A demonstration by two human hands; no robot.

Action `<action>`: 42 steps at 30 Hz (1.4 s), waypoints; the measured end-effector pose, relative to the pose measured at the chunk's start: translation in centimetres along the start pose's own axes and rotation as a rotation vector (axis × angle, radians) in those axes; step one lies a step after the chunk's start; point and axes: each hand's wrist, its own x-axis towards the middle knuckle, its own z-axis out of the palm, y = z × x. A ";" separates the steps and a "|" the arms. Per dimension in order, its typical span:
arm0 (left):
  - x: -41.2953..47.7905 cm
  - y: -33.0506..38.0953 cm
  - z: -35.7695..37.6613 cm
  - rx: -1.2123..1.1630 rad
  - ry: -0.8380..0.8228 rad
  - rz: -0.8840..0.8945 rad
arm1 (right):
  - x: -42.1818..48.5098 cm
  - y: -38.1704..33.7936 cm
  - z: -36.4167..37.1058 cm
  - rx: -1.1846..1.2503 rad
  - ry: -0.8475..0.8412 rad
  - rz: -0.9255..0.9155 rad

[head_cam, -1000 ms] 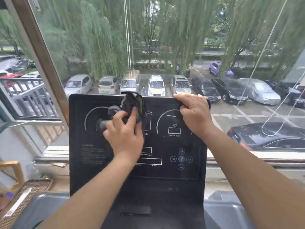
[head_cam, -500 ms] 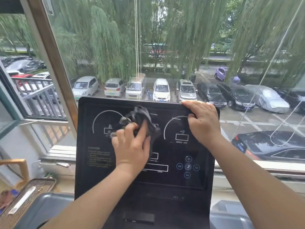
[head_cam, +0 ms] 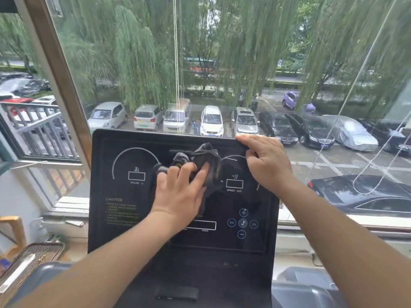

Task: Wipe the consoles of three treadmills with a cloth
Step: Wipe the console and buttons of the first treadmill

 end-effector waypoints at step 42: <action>0.2 10.7 3.2 -0.191 -0.103 0.619 | -1.8 4.6 -0.1 0.728 0.191 0.173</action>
